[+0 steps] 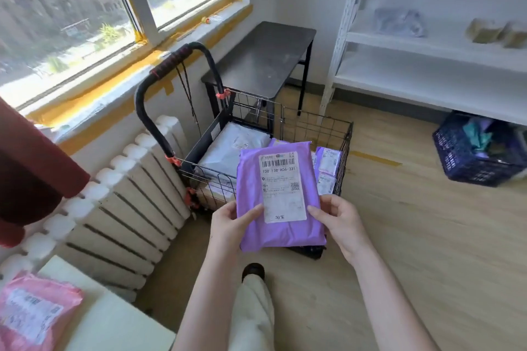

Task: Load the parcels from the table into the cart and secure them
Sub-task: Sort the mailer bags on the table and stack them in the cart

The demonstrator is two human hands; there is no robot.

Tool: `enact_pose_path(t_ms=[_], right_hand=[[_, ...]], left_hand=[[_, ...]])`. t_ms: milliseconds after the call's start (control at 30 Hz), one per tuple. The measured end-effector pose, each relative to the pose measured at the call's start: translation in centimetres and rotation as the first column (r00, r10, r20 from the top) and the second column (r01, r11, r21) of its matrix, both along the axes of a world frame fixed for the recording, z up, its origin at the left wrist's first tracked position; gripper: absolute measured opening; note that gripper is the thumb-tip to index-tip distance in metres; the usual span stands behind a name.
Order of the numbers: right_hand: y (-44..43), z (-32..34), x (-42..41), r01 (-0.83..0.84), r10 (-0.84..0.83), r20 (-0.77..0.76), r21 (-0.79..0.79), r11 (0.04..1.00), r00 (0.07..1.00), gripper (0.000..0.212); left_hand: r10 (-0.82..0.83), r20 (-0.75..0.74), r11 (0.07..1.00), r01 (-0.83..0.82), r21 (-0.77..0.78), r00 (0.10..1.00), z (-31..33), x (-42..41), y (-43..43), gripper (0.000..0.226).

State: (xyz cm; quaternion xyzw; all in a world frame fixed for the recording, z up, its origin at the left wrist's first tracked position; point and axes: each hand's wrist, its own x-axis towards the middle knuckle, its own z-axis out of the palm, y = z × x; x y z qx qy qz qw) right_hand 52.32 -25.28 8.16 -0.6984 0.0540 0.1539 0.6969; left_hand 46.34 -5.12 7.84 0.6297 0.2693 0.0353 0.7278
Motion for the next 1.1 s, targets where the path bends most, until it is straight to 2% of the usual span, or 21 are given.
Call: enact_pose_path(t_ms=[133,267,333,700,767,900,1100], right_hand=[[1.2,-0.5,4.0,0.063,-0.063,-0.014,-0.027,0.998,0.998,0.01],[2.9,-1.1,8.5,0.083,-0.086,-0.02,-0.117,0.99,0.996,0.014],[3.9,-1.6,10.6,0.088,-0.094,-0.038,-0.155,0.984,0.995,0.013],[7.9,-7.6,19.3,0.064,-0.112,-0.094,-0.417,0.907,0.989,0.013],[8.1,-9.4,20.7,0.037,-0.112,-0.137,-0.458,0.888,0.984,0.017],[8.3,-13.7,23.3,-0.047,-0.091,-0.227,-0.537,0.842,0.97,0.028],[8.5,-21.1,27.2,-0.235,-0.003,-0.367,-0.601,0.764,0.93,0.011]], left_hand=[[-0.093,-0.045,0.994,0.095,0.057,0.995,-0.1,5.8,1.8,0.033],[-0.19,-0.105,0.969,0.204,0.143,0.976,-0.5,11.8,4.1,0.014],[-0.23,-0.143,0.958,0.25,0.142,0.963,-0.9,14.6,5.3,0.012],[-0.325,-0.345,0.908,0.393,0.145,0.88,-7.8,26.2,10.0,0.036],[-0.332,-0.382,0.902,0.409,0.138,0.862,-9.4,27.5,10.1,0.033],[-0.377,-0.486,0.851,0.502,0.154,0.788,-13.2,29.9,10.2,0.012],[-0.399,-0.619,0.748,0.631,0.208,0.677,-20.4,33.5,10.2,0.02]])
